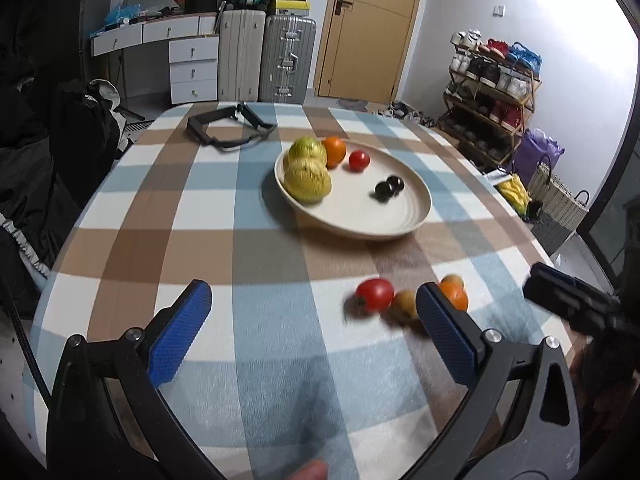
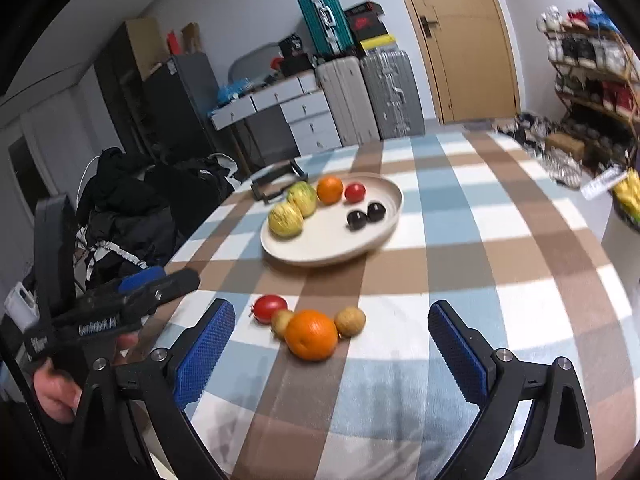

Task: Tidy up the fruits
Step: 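Withdraw both tools from the plate back toward the loose fruits, then grasp the red tomato with the left tool while the right tool grasps the brown kiwi, then lower the tomato and kiwi onto the plate and open both tools, then withdraw both tools back toward the orange and small yellow fruit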

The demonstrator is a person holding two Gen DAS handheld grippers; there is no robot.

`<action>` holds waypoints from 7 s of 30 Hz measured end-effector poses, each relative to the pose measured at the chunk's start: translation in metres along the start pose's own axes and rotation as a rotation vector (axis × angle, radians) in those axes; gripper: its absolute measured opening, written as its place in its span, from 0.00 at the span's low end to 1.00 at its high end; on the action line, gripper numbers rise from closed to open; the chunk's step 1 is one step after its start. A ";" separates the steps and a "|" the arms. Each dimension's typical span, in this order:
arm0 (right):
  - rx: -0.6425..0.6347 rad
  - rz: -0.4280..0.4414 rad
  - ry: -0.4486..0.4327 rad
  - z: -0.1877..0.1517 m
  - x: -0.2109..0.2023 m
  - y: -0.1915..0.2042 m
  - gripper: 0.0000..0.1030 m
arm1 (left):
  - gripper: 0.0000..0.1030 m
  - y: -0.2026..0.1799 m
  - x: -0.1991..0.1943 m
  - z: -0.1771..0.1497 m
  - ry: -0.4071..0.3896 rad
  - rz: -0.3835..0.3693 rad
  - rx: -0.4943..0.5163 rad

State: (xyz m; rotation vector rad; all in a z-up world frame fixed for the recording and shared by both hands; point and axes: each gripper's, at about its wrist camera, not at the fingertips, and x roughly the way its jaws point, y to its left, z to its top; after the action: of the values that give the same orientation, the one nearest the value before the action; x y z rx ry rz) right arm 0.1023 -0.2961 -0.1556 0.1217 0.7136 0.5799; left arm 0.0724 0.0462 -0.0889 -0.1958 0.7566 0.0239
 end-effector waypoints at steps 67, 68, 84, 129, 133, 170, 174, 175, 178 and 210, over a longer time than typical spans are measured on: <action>0.320 0.121 0.139 0.001 0.051 -0.068 0.20 | 0.94 -0.016 0.078 0.012 0.166 -0.126 0.073; 0.320 0.121 0.139 0.001 0.051 -0.069 0.20 | 0.93 -0.015 0.080 0.013 0.168 -0.136 0.073; 0.313 0.116 0.133 -0.001 0.046 -0.071 0.20 | 0.25 -0.010 0.096 0.015 0.243 -0.351 0.021; 0.285 0.150 0.146 0.024 0.067 -0.068 0.21 | 0.24 -0.007 0.100 0.020 0.256 -0.249 0.085; 0.268 0.147 0.147 0.028 0.068 -0.066 0.21 | 0.24 -0.010 0.094 0.034 0.218 -0.266 0.079; 0.090 0.221 0.212 0.180 0.207 -0.090 0.21 | 0.24 -0.072 0.246 0.165 0.223 -0.285 -0.030; 0.088 0.213 0.226 0.177 0.216 -0.091 0.21 | 0.24 -0.071 0.251 0.165 0.227 -0.284 -0.032; 0.088 0.210 0.224 0.177 0.217 -0.091 0.21 | 0.24 -0.071 0.252 0.165 0.228 -0.285 -0.032; 0.085 0.208 0.232 0.176 0.221 -0.090 0.21 | 0.24 -0.072 0.252 0.165 0.228 -0.286 -0.029; 0.013 0.071 -0.184 0.120 0.006 -0.032 0.96 | 0.82 -0.058 0.048 0.143 -0.046 -0.133 0.026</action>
State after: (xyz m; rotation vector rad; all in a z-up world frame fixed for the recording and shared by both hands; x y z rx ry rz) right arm 0.1986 -0.3094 -0.0774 0.2105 0.5364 0.6237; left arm 0.2102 0.0135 -0.0109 -0.2198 0.6967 -0.1069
